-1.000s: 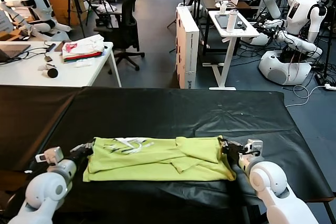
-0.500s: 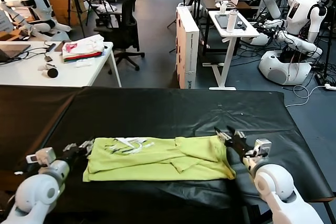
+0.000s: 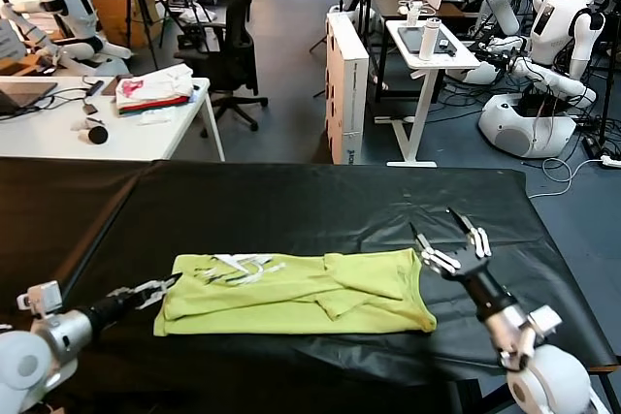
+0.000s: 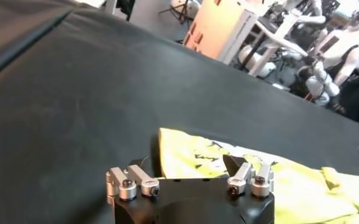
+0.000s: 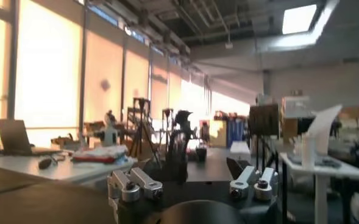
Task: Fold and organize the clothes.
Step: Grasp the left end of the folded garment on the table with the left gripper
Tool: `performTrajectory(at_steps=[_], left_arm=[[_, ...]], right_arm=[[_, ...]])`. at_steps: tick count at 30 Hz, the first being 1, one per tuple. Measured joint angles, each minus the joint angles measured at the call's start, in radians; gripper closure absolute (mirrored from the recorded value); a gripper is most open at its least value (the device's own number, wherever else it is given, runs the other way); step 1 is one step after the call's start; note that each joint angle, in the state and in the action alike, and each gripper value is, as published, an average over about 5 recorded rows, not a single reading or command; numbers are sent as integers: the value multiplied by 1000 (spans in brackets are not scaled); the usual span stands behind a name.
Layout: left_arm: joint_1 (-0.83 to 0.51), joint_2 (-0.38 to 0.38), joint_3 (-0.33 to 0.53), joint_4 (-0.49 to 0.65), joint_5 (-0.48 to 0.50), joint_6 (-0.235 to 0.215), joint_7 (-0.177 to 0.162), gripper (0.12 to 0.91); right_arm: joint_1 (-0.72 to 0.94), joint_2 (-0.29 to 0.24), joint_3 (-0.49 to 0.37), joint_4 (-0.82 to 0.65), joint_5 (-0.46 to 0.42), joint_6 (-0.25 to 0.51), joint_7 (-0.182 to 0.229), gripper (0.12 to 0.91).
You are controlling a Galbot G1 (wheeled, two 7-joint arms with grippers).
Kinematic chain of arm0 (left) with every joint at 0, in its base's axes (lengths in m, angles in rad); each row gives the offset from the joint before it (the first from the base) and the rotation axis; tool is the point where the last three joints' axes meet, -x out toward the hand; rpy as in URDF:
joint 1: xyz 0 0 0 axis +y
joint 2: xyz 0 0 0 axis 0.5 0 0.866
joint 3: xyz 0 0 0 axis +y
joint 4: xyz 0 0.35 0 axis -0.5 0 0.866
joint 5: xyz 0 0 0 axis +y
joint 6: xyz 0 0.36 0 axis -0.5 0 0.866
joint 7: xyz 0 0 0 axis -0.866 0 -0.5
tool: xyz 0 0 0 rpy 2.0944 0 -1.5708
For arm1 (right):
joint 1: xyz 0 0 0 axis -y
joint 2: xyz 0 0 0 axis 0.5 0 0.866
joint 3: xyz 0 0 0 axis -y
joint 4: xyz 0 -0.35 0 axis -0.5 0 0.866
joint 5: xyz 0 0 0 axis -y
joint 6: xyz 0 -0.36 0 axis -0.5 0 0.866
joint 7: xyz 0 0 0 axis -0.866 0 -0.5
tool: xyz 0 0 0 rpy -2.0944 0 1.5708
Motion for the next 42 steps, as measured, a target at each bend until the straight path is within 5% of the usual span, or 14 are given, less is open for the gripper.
performTrajectory(at_steps=[34, 42], left_arm=[[-4, -89, 69, 44, 28, -3, 46, 125], [-5, -89, 72, 53, 29, -3, 42, 236]], right_arm=[[-23, 11, 0, 11, -5, -9, 3, 118], [-15, 17, -10, 12, -13, -10, 5, 118]])
